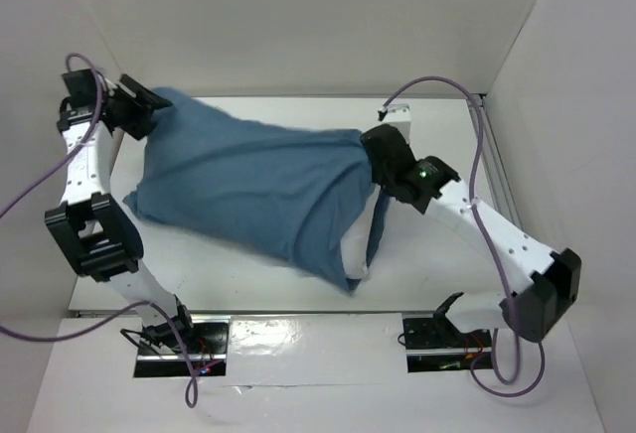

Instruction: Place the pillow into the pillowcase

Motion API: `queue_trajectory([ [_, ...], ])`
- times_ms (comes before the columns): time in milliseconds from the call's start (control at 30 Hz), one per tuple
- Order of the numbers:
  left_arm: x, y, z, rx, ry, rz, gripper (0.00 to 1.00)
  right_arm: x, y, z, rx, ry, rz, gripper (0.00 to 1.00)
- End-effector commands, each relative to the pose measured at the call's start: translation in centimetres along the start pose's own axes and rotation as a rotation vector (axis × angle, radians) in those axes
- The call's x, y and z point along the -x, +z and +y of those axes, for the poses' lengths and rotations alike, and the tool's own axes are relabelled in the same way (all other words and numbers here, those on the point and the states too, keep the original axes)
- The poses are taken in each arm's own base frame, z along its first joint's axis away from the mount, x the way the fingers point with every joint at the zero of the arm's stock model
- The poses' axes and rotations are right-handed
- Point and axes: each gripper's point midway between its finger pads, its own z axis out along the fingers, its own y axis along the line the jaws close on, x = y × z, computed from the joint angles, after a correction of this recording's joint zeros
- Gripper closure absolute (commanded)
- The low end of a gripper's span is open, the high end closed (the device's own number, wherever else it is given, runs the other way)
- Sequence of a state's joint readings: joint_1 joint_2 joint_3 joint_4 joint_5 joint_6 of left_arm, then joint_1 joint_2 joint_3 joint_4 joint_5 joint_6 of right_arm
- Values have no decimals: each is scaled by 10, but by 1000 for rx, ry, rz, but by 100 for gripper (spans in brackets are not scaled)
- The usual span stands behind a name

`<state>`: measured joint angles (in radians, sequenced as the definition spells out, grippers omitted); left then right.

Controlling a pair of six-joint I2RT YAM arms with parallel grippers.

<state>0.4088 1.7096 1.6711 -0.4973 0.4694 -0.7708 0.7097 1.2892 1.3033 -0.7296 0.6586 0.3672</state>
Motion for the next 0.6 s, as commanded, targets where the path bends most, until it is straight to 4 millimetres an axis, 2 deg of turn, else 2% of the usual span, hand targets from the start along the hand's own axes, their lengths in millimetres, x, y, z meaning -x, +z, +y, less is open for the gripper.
queue_trajectory([
  [0,-7,-12,-30,-16,166,-26,15,48,25,-10,103,162,-116,93],
  [33,-15,-9,-38,-14,201,-20,12,48,34,-13,114,176,-102,84],
  [67,-17,-13,-50,-24,235,-34,7,50,46,-12,129,170,-79,70],
  [100,-26,-14,-53,-21,283,-22,6,53,56,-19,165,184,-56,42],
  [133,-32,-18,-61,-20,316,-17,6,51,63,-21,172,187,-27,30],
  [167,-45,-21,-78,-27,378,-18,8,57,71,-24,175,197,-8,22],
  [233,-67,-23,-88,-16,433,16,12,59,71,-28,161,217,9,13],
  [267,-97,-24,-107,-51,487,61,15,59,71,-28,161,229,10,12],
  [333,-131,-24,-123,-66,561,109,21,63,63,-45,158,318,-2,12],
  [367,-168,-27,-138,-94,630,167,21,62,60,-51,159,353,-4,12],
  [467,-223,-37,-162,-146,734,249,21,47,47,-78,190,486,18,17],
  [500,-262,-46,-180,-196,809,295,19,47,35,-84,211,517,3,21],
  [533,-286,-45,-175,-169,873,340,19,28,35,-91,235,559,47,23],
  [567,-301,-46,-174,-137,941,337,18,16,32,-93,247,586,75,23],
])
